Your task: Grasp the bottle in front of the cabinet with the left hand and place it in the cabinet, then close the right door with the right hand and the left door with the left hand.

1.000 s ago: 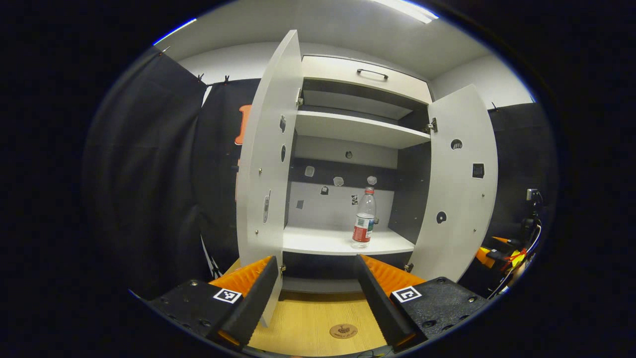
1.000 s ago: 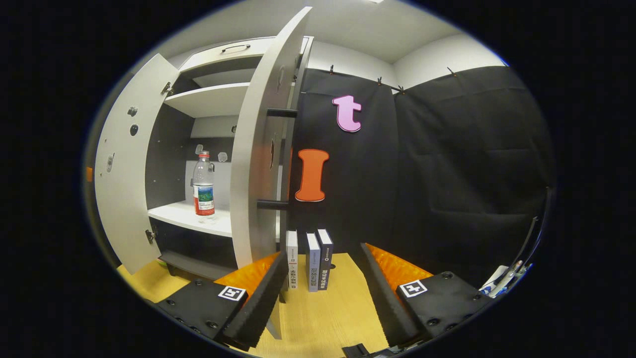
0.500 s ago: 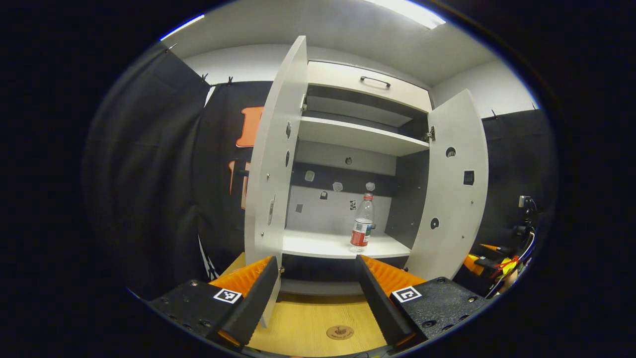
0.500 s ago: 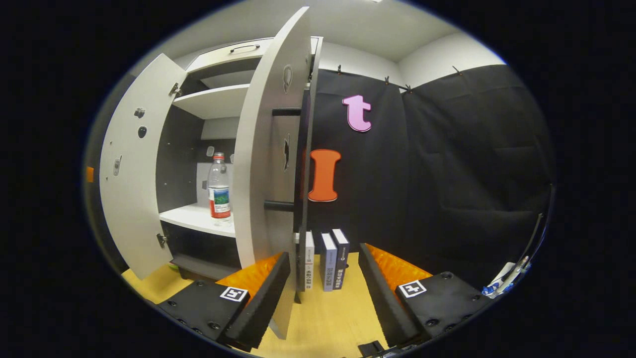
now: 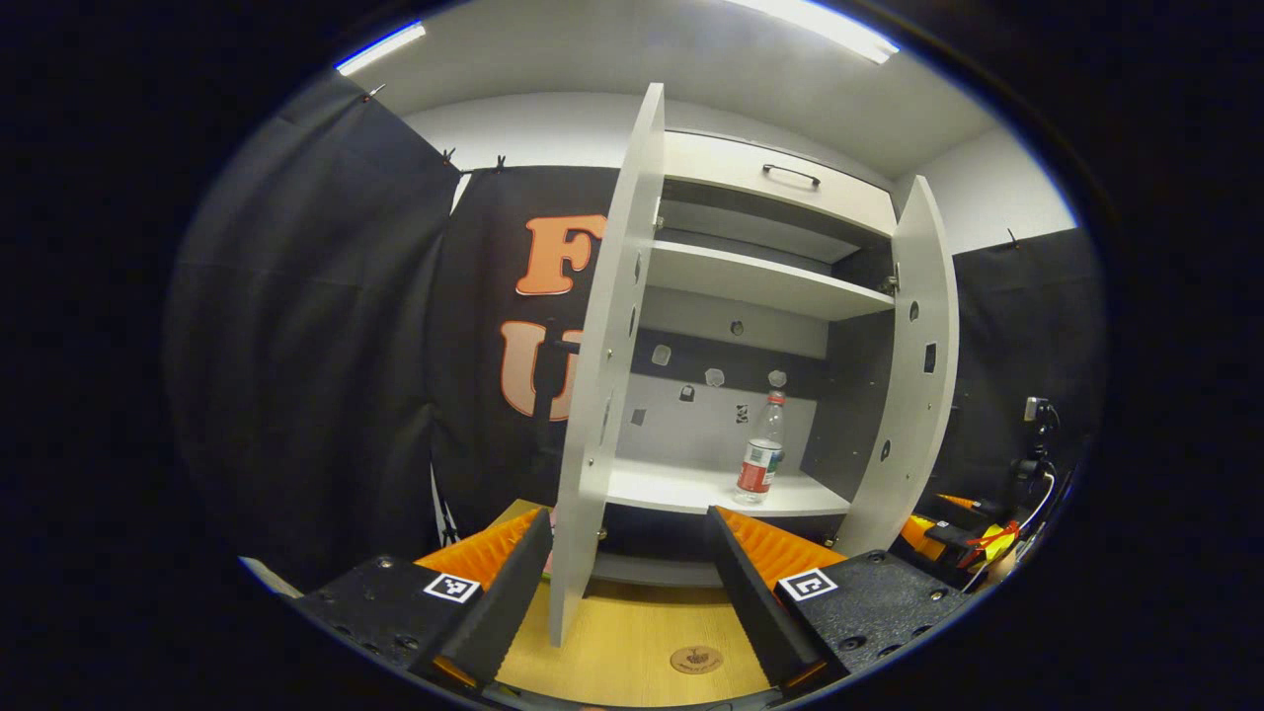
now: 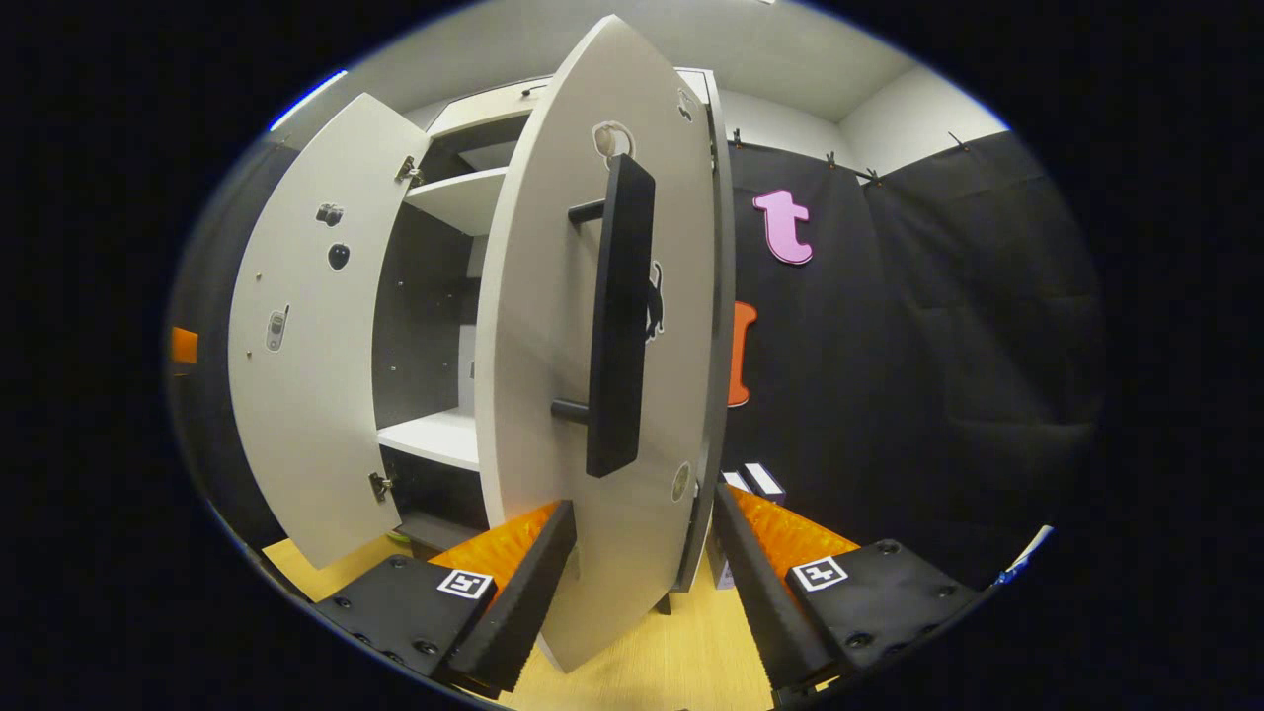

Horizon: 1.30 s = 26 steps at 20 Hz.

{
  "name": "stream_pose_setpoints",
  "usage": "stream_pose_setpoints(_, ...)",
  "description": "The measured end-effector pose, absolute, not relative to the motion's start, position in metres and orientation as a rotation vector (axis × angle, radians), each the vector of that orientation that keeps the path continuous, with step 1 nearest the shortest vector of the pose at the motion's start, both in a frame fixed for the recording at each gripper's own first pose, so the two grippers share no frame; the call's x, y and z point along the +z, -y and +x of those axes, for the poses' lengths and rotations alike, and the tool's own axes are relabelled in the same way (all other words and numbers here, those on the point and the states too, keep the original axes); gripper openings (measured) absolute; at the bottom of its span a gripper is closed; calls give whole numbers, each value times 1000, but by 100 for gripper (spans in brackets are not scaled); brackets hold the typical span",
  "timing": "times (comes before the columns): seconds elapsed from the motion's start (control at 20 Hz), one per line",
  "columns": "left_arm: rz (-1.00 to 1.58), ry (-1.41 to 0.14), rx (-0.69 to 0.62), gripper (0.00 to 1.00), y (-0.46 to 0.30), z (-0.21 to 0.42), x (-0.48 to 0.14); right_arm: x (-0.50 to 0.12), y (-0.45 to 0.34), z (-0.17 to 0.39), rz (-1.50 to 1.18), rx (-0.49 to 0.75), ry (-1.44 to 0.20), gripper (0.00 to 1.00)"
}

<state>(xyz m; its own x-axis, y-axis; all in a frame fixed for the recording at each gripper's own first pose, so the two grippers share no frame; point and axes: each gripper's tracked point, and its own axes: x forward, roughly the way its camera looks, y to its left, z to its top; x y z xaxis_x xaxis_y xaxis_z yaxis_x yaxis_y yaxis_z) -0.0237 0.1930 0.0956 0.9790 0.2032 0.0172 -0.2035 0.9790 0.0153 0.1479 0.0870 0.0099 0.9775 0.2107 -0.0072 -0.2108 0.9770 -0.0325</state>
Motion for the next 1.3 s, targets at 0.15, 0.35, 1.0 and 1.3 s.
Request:
stream_pose_setpoints(0.15,22,12,238,95,-204,-30,94,6,-96,159,-27,235,-12,94)
stream_pose_setpoints(0.35,20,10,260,95,-211,-33,93,-1,-117,181,-29,260,-21,94)
stream_pose_setpoints(1.0,1,2,325,95,-231,-37,86,-28,-132,254,-11,230,-59,94)
stream_pose_setpoints(1.3,4,-7,357,95,-248,-29,78,-26,-134,255,-26,228,-45,94)
